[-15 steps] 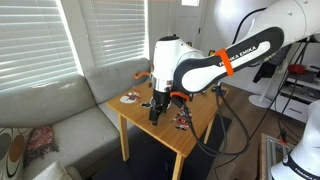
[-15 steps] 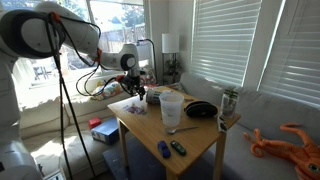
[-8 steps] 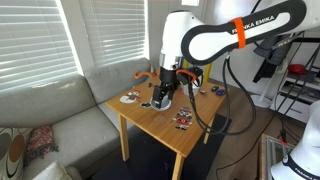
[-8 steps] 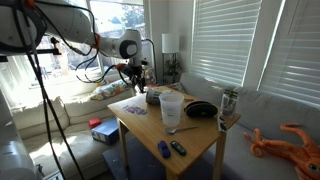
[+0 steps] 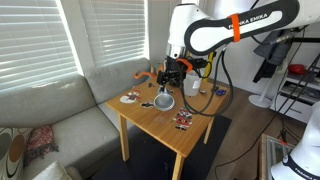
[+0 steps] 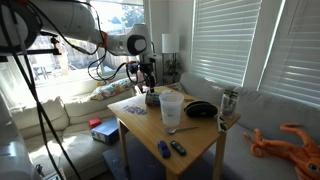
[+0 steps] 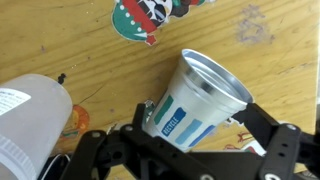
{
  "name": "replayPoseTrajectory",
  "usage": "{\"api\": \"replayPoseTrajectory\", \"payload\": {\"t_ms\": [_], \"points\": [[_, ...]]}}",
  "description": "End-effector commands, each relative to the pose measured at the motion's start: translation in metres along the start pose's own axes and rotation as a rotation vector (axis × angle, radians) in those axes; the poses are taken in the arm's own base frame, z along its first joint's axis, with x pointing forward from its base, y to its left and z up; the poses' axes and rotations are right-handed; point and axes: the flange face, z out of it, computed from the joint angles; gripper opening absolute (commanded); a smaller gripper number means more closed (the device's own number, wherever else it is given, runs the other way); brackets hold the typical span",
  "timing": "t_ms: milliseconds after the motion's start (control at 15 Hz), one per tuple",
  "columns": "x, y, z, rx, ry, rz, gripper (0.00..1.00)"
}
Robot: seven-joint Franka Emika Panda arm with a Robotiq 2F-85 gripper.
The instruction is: Turn the silver cup over, put the plastic cup on top of the silver cup and then put the silver spoon inside the plastic cup
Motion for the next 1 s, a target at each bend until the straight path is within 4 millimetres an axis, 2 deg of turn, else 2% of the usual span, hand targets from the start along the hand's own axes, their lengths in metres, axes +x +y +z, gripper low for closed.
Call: {"api": "replayPoseTrajectory", "payload": {"t_ms": [0, 333, 533, 933], "points": [[0.012, 0.007, 0.009, 0.001, -0.002, 0.051, 1.00], [0.033, 0.016, 0.021, 0.050, 0.073, 0.114, 1.00], [0.043, 0.011, 0.033, 0.090, 0.121, 0.149, 1.00], [0.049, 0.003, 0.065, 0.093, 0.043, 0.211, 1.00]]}}
